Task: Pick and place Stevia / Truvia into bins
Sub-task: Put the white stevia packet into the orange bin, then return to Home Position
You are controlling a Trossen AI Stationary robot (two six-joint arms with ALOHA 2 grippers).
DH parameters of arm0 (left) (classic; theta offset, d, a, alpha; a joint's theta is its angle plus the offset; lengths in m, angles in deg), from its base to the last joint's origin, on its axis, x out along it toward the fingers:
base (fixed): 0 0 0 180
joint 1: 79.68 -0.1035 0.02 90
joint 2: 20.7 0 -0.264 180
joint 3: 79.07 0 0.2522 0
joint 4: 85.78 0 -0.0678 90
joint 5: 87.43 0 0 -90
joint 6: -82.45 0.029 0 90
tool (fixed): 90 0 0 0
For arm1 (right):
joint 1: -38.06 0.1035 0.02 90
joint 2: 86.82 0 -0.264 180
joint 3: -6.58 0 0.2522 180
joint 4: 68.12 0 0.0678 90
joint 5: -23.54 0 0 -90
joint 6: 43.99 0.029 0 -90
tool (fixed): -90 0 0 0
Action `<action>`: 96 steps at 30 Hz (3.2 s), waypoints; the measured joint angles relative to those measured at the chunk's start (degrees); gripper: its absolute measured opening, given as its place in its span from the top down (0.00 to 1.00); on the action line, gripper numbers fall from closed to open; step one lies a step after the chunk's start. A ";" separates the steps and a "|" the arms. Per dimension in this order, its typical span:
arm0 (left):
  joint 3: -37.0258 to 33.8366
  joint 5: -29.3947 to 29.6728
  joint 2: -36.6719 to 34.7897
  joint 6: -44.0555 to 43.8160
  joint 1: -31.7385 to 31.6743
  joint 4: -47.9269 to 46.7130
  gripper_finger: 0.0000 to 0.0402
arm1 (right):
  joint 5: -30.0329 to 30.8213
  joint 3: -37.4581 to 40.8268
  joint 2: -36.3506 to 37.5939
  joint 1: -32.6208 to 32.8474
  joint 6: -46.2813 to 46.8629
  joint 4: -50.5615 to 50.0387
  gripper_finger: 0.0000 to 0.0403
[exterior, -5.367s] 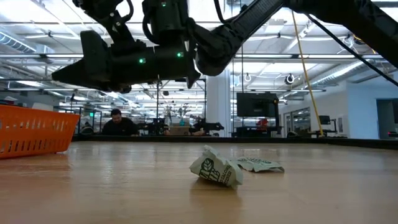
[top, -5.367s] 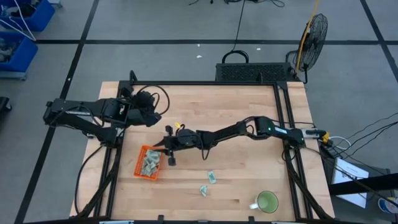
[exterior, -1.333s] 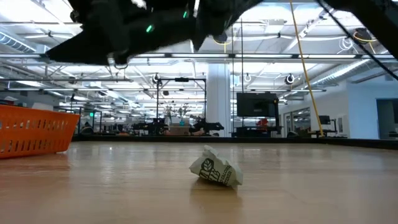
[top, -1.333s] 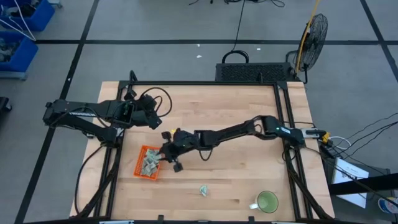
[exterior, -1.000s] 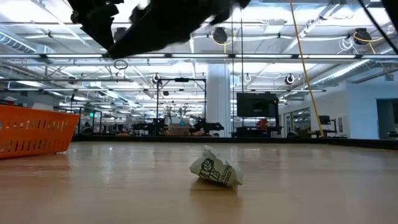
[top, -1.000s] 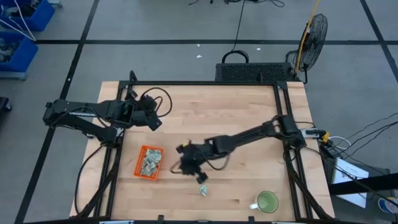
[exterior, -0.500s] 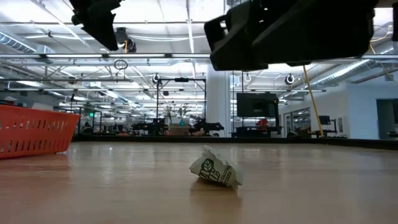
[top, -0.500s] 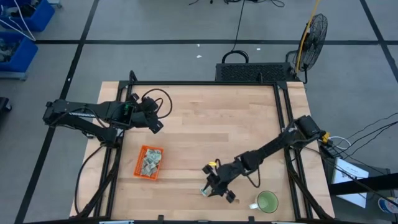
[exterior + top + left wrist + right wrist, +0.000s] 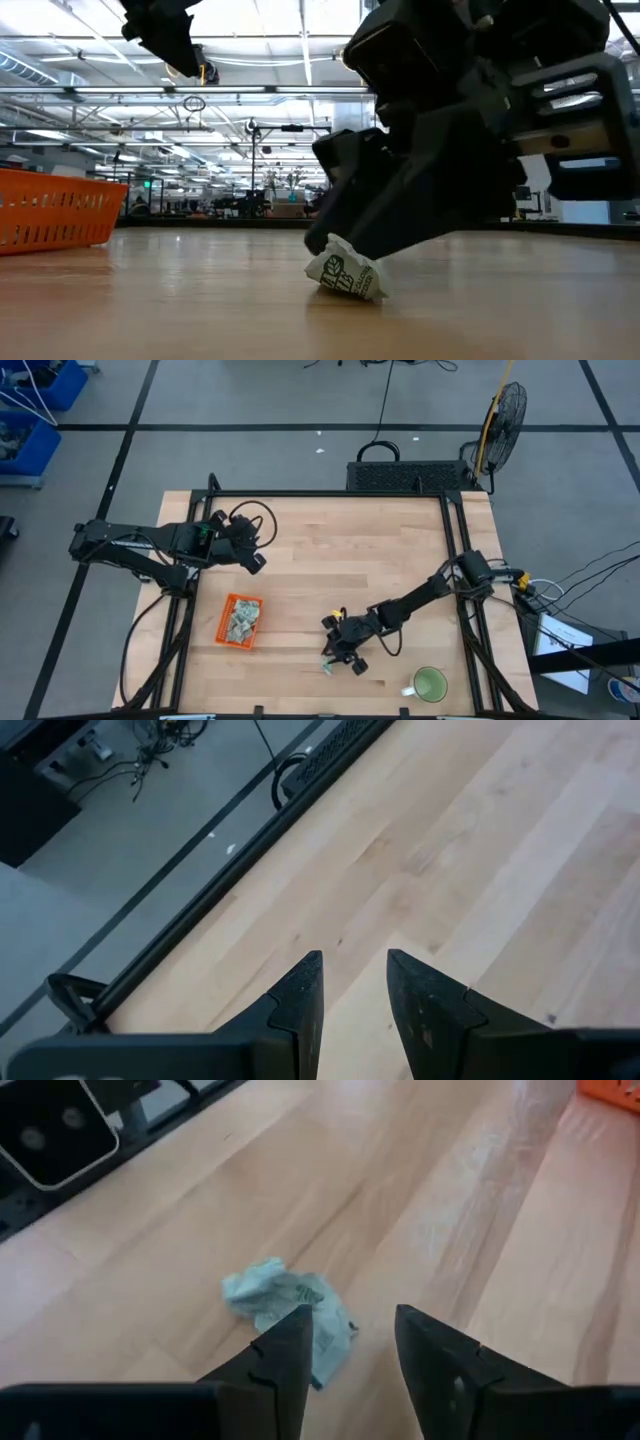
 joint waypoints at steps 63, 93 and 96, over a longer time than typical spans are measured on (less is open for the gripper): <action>0.00 10.55 -0.01 7.15 -0.11 -0.76 0.70 | 1.79 -46.62 -29.53 -15.40 -6.50 12.61 0.83; -0.02 0.02 -28.25 -6.75 2.03 -20.86 0.70 | 4.23 -44.65 19.73 -14.95 8.70 -69.31 0.69; -1.76 -1.09 -33.42 -5.07 3.97 -16.50 0.70 | 11.30 -37.69 25.41 -13.69 10.70 -67.76 0.68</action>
